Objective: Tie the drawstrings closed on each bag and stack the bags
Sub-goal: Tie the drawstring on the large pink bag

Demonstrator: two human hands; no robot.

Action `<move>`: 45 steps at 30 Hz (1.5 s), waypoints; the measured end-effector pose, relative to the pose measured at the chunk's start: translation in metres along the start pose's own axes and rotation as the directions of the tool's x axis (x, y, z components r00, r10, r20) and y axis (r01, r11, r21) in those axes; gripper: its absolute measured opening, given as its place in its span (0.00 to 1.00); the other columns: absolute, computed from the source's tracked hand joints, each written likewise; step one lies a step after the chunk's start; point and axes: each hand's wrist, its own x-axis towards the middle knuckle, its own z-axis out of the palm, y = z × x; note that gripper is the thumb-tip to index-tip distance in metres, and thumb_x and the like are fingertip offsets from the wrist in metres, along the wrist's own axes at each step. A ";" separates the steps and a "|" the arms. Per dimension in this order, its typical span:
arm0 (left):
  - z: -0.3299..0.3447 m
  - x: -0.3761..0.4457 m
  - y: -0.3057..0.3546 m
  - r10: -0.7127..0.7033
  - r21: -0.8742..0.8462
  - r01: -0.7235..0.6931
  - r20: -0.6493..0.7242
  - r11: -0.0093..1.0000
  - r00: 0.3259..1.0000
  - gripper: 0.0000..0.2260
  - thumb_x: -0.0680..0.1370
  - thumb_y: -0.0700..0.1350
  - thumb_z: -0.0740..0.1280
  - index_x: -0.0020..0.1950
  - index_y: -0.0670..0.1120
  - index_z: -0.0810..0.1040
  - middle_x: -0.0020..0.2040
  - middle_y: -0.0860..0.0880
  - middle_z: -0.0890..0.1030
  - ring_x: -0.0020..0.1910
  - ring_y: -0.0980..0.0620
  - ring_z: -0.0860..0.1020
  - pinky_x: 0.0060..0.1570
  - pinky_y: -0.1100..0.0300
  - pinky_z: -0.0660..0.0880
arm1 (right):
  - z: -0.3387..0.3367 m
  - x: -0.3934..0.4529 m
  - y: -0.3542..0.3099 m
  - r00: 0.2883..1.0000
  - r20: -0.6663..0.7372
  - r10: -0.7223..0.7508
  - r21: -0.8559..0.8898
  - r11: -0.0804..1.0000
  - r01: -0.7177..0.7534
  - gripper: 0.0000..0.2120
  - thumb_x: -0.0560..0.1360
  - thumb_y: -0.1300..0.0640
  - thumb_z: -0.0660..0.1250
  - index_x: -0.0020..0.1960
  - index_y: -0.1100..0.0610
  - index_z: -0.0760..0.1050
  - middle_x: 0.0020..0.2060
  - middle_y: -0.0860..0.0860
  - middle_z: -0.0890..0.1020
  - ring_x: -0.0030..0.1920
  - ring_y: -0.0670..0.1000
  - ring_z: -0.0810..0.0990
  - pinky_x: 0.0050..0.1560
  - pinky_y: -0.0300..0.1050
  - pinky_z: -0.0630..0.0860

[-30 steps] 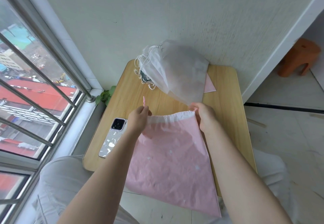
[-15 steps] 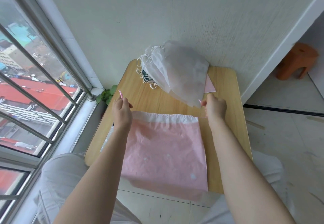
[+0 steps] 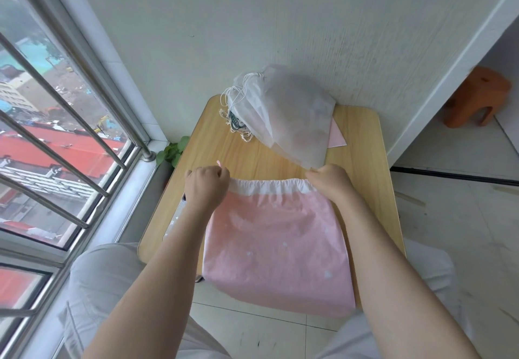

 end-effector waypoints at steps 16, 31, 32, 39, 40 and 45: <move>0.006 0.005 -0.019 -0.572 -0.718 0.655 0.647 -0.235 0.505 0.14 0.78 0.47 0.67 0.36 0.48 0.66 0.28 0.52 0.63 0.24 0.55 0.62 0.23 0.63 0.61 | 0.019 0.019 0.036 0.891 0.262 0.372 0.965 -0.078 -0.251 0.07 0.80 0.56 0.65 0.44 0.55 0.73 0.24 0.44 0.67 0.22 0.40 0.64 0.25 0.31 0.58; -0.007 0.006 0.028 -0.161 -0.793 0.609 0.598 0.021 0.785 0.11 0.81 0.46 0.64 0.61 0.45 0.79 0.24 0.55 0.61 0.21 0.58 0.59 0.19 0.65 0.58 | 0.024 0.002 -0.004 0.921 0.387 0.051 0.910 -0.184 -0.372 0.15 0.84 0.52 0.56 0.39 0.54 0.62 0.23 0.47 0.58 0.19 0.45 0.57 0.23 0.36 0.62; -0.004 0.006 0.025 -0.201 -0.803 0.585 0.557 0.118 0.806 0.11 0.82 0.45 0.63 0.61 0.44 0.79 0.24 0.55 0.60 0.20 0.58 0.58 0.19 0.65 0.56 | 0.022 0.001 -0.006 0.921 0.383 0.068 0.923 -0.072 -0.379 0.14 0.83 0.52 0.56 0.40 0.53 0.64 0.23 0.46 0.57 0.20 0.45 0.55 0.21 0.37 0.56; 0.009 -0.001 0.018 -0.455 -0.745 0.474 0.256 0.469 0.853 0.13 0.82 0.49 0.61 0.51 0.48 0.84 0.26 0.51 0.60 0.26 0.53 0.59 0.31 0.59 0.59 | 0.017 0.000 -0.019 0.980 0.008 0.199 0.828 0.548 -0.118 0.09 0.81 0.55 0.57 0.47 0.57 0.71 0.21 0.45 0.60 0.19 0.46 0.57 0.23 0.36 0.55; 0.009 0.000 0.013 -0.487 -0.729 0.492 0.247 0.475 0.838 0.13 0.82 0.49 0.61 0.51 0.48 0.84 0.27 0.51 0.59 0.26 0.52 0.58 0.30 0.60 0.59 | 0.016 0.002 -0.014 0.972 -0.046 0.232 0.800 0.591 -0.103 0.09 0.82 0.54 0.57 0.48 0.58 0.72 0.22 0.46 0.62 0.18 0.46 0.59 0.22 0.36 0.58; 0.007 -0.005 0.010 -0.439 -0.707 0.441 0.202 0.554 0.876 0.12 0.82 0.46 0.61 0.50 0.48 0.84 0.21 0.56 0.64 0.24 0.54 0.59 0.25 0.62 0.59 | 0.014 0.009 0.002 0.939 -0.167 0.300 0.703 0.704 -0.100 0.11 0.82 0.51 0.57 0.50 0.59 0.70 0.29 0.50 0.67 0.21 0.49 0.65 0.21 0.38 0.62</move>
